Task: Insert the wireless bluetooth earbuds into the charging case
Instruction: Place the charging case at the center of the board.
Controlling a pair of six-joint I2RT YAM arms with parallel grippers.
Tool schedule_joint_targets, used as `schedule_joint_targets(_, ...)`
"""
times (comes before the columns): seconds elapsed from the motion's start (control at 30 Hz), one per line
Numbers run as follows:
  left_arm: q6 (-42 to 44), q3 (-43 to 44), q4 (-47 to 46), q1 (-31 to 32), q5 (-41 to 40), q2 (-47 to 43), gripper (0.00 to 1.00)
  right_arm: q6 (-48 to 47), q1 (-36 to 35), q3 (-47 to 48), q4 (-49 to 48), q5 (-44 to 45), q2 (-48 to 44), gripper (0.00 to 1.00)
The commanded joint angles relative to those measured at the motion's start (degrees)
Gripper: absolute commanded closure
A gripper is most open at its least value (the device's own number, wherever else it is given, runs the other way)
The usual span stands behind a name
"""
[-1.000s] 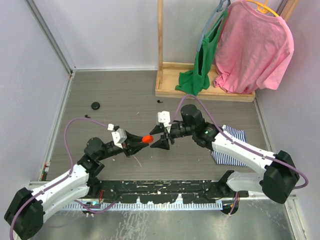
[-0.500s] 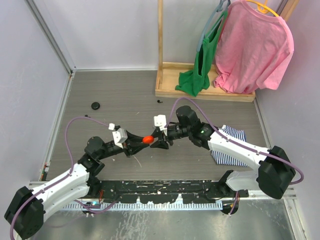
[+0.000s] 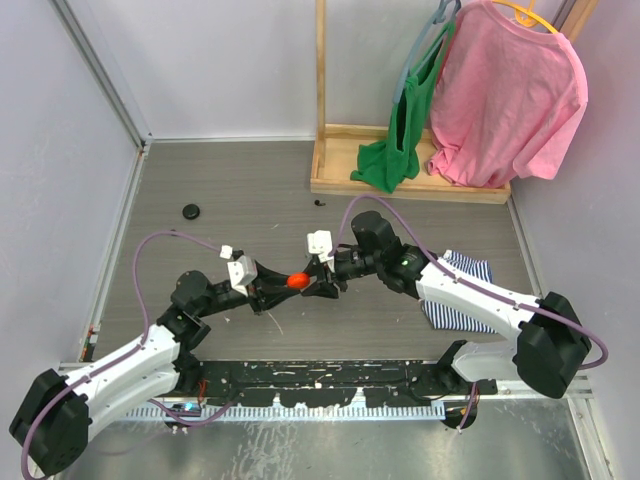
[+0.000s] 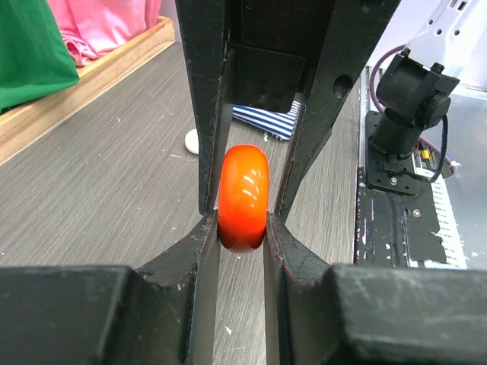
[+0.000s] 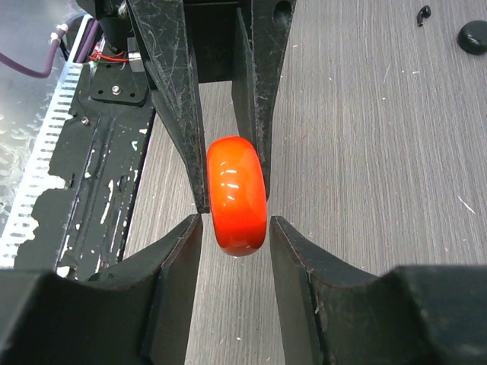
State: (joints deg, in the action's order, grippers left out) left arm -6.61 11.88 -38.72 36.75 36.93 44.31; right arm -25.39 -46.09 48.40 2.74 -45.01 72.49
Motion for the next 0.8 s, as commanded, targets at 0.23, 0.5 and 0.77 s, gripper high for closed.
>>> schedule_joint_targets(0.23,0.59,3.06,-1.50,-0.10,1.67,0.58,0.88,-1.50,-0.23,3.61,1.64,1.91,-2.66,0.54)
schedule_joint_targets(0.5,0.66,3.45,-1.22,-0.02,2.42,1.20,0.88,-1.42,-0.27,4.21,2.13,2.09,-2.99,0.53)
schedule_joint_targets(0.77,0.73,3.68,-1.13,-0.01,2.97,1.82,0.88,-0.78,-0.28,4.63,2.13,0.66,-2.71,0.56)
